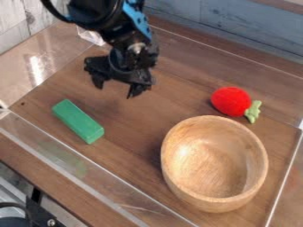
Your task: Remove the green block from the brown bowl and put it on the table
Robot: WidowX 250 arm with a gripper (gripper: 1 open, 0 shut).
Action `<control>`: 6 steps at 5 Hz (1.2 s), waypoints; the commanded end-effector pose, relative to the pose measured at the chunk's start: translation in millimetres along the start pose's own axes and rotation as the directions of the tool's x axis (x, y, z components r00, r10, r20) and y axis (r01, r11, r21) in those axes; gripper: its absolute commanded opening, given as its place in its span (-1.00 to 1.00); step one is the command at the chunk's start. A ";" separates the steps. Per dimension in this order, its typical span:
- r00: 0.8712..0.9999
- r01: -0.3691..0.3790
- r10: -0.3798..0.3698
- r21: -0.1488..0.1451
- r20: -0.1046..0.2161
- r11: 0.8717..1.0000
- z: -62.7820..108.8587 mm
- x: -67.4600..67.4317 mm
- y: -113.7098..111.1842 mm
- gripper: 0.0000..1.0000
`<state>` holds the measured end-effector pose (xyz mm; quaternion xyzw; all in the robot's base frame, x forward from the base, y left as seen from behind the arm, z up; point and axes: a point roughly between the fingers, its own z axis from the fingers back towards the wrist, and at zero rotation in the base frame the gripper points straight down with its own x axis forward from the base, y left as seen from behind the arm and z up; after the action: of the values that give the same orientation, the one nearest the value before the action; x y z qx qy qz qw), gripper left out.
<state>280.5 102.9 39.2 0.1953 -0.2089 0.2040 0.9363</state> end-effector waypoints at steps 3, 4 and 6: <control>1.000 -0.026 0.026 -0.010 0.007 1.000 0.7 -1.2 -3.9 1.00; 1.000 0.003 -0.003 -0.032 0.015 0.999 6.5 1.4 -10.6 -1.00; 0.999 0.015 -0.014 -0.039 0.035 0.999 12.9 19.5 -33.7 -1.00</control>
<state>300.9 75.0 38.8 0.1839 -0.2086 0.1875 0.9421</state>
